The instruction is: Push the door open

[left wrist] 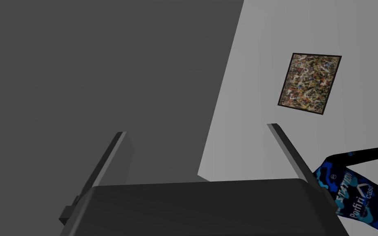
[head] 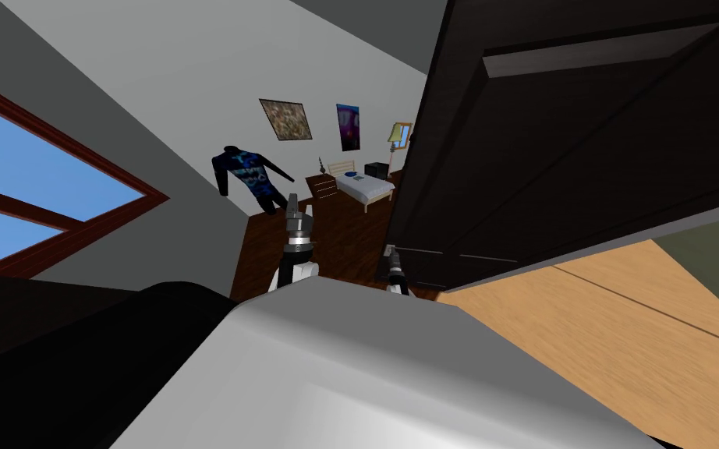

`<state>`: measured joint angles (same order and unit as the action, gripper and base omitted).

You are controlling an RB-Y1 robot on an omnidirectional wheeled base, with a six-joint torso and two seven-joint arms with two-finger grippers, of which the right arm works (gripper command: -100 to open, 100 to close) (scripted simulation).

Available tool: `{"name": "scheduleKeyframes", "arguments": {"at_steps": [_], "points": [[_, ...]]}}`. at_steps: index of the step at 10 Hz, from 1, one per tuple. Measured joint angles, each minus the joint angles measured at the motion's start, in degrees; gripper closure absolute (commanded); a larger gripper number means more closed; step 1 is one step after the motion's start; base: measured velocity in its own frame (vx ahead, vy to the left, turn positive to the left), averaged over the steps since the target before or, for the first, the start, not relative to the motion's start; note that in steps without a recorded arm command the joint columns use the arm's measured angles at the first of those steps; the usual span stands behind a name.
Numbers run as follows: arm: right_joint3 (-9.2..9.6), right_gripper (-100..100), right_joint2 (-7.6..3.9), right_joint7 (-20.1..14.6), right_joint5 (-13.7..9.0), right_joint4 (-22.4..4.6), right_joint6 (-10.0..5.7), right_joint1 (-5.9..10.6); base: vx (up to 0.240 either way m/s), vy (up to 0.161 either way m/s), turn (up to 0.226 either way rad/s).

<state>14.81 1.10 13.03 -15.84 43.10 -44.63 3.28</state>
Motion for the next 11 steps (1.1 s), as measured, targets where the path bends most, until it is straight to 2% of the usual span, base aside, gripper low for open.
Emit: {"name": "scheduleKeyframes", "arguments": {"at_steps": [3,4,5,6,7,8,10,11], "points": [[0.05,100,0.03,0.0,0.0,-0.1,0.06,-0.06,0.025,0.019,-0.008],[-0.11,100,-0.78,-0.2,-0.2,-0.2,0.07,-0.14,0.135,0.081,-0.058],[-0.43,100,-1.13,-0.2,-0.4,-1.1,-0.30,0.08,0.155,0.086,-0.067],[-0.94,100,-1.30,0.2,-0.7,-0.9,-0.04,0.05,0.169,0.101,-0.048],[-1.53,100,-1.72,0.0,-1.0,-2.5,-0.71,1.20,0.123,0.072,-0.029],[-1.91,100,-2.05,-0.1,-1.2,-2.1,-0.88,1.22,0.067,0.017,-0.011],[-2.42,100,-1.96,1.1,-1.4,1.0,0.17,-0.62,0.163,0.093,-0.079],[-3.11,100,-1.96,1.3,-1.9,0.0,0.08,-0.01,0.166,0.118,-0.072]]}}
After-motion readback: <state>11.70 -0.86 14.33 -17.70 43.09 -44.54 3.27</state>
